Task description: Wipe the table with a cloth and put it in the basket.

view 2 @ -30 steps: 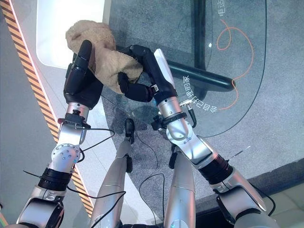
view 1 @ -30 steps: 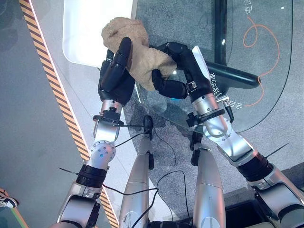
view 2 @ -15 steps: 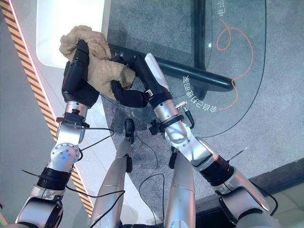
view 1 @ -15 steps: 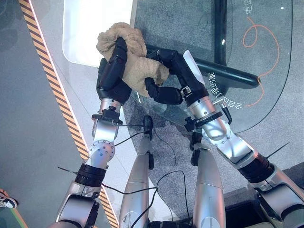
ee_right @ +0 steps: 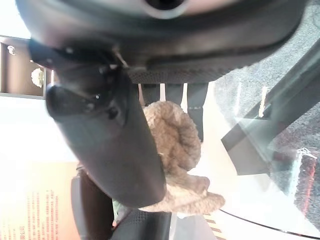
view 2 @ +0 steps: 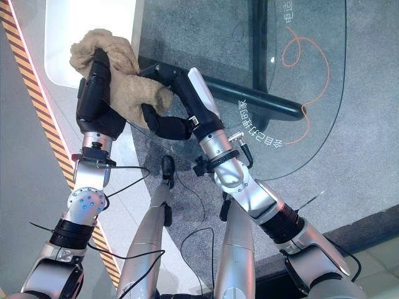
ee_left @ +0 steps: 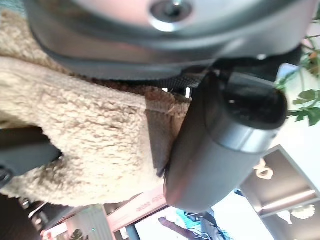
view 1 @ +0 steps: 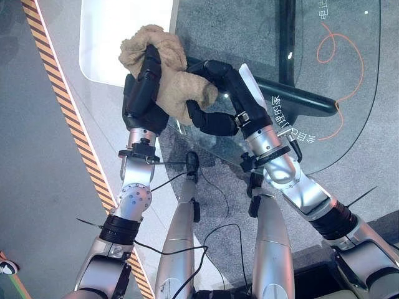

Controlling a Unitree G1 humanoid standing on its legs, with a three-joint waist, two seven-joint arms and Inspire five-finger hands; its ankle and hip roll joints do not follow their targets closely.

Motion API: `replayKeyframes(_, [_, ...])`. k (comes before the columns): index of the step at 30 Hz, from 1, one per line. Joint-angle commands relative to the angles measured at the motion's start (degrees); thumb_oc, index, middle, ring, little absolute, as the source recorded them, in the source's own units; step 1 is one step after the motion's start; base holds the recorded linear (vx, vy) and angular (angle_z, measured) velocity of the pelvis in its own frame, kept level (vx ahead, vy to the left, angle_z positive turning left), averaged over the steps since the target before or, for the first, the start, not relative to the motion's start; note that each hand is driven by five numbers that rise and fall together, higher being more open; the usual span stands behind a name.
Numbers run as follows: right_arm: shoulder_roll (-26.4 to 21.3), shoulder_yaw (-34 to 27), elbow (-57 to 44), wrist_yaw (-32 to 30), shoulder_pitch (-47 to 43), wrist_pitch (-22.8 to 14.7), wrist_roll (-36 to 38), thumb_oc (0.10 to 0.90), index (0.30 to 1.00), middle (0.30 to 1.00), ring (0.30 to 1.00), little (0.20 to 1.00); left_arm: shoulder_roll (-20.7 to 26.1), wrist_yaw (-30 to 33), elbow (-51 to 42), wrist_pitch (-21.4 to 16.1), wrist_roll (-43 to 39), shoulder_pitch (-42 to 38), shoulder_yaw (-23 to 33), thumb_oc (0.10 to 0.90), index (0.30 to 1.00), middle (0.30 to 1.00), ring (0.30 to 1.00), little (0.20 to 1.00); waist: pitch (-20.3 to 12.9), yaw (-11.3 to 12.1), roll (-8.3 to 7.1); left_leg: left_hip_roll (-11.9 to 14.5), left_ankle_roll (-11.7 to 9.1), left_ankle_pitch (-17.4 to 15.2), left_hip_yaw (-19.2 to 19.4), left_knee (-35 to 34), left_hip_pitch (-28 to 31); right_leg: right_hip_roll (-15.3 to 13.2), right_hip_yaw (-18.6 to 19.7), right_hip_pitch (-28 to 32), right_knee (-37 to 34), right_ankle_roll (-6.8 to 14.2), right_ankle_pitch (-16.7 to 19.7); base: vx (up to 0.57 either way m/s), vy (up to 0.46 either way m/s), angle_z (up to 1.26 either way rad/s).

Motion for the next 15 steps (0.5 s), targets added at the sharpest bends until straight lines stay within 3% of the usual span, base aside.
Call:
replayKeyframes(1, [3.04, -2.18, -7.94, -0.56, -9.24, -6.09, 0.07, 0.800, 0.900, 0.900, 0.900, 0.900, -0.09, -1.72, -8.64, -7.87, 2.79, -6.88, 1.26, 0.100, 0.300, 0.300, 0.300, 0.200, -1.48, 1.83, -2.06, -2.01, 1.11, -9.20, 1.86, 5.61, 1.03, 2.06, -0.52, 5.63, -16.28, 1.45, 8.22, 0.00, 0.000, 0.00])
replayKeyframes(7, [3.95, -2.63, -7.46, -0.76, -9.69, -5.66, 0.07, 0.800, 0.900, 0.900, 0.900, 0.900, -1.26, 5.86, -8.45, -15.35, 8.42, -7.33, 3.19, 0.100, 0.300, 0.300, 0.300, 0.200, -1.48, 2.18, -2.34, -2.19, 1.02, -9.26, 1.42, 5.95, 0.77, 2.17, -0.66, 5.46, -15.96, 1.28, 7.88, 0.00, 0.000, 0.00])
replayKeyframes(15, [4.65, -2.94, -6.95, -1.18, -10.08, -5.17, -0.02, 0.800, 0.900, 0.900, 0.900, 0.900, -1.52, 14.55, -8.72, -19.84, 15.96, -7.97, 5.52, 0.100, 0.300, 0.300, 0.300, 0.200, -1.48, 2.58, -2.54, -2.35, 0.82, -9.16, 1.18, 5.95, 0.91, 2.41, -0.80, 5.64, -15.70, 1.13, 7.55, 0.00, 0.000, 0.00])
